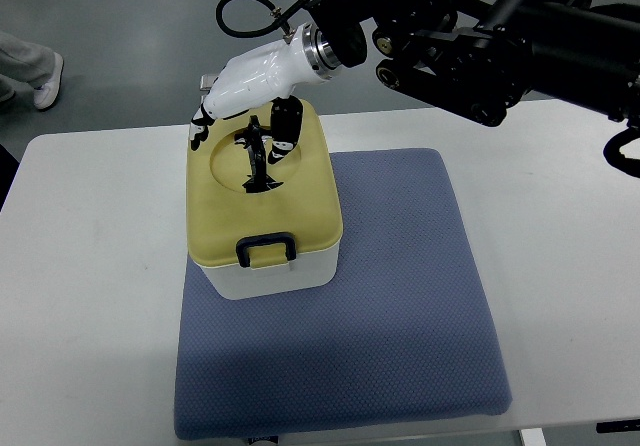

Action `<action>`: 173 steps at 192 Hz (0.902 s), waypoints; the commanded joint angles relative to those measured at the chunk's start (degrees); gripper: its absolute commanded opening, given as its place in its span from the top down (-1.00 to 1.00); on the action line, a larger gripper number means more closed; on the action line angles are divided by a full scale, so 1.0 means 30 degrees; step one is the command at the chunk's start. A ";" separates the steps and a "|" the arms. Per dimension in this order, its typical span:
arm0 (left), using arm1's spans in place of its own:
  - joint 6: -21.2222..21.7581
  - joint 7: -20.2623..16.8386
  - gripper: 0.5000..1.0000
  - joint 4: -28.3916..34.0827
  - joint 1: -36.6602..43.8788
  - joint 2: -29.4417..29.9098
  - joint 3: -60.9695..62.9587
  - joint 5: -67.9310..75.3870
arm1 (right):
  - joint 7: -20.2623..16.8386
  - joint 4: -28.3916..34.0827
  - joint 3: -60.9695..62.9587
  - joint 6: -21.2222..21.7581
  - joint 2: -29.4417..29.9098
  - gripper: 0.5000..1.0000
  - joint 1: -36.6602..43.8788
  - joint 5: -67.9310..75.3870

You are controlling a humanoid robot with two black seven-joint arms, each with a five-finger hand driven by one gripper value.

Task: Open white storage box with right hand
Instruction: 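Lower the right hand onto the lid and grasp the black handle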

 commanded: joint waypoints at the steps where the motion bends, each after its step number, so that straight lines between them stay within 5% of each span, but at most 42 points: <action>1: -0.0028 0.0000 -1.00 0.0002 -0.0001 0.0000 0.0000 0.0002 | 0.0014 -0.0001 -0.0824 -0.0519 0.0012 -0.29 0.0026 -0.0203; 99: -0.0057 -0.0029 -1.00 0.0002 -0.0001 0.0000 0.0000 0.0002 | 0.0014 -0.0001 -0.1088 -0.1251 0.0364 0.06 0.0436 -0.0261; 173: -0.0057 -0.0030 -1.00 0.0031 -0.0001 0.0000 0.0000 0.0002 | -0.0073 -0.0001 -0.1615 -0.1222 0.0862 0.10 0.0583 -0.0467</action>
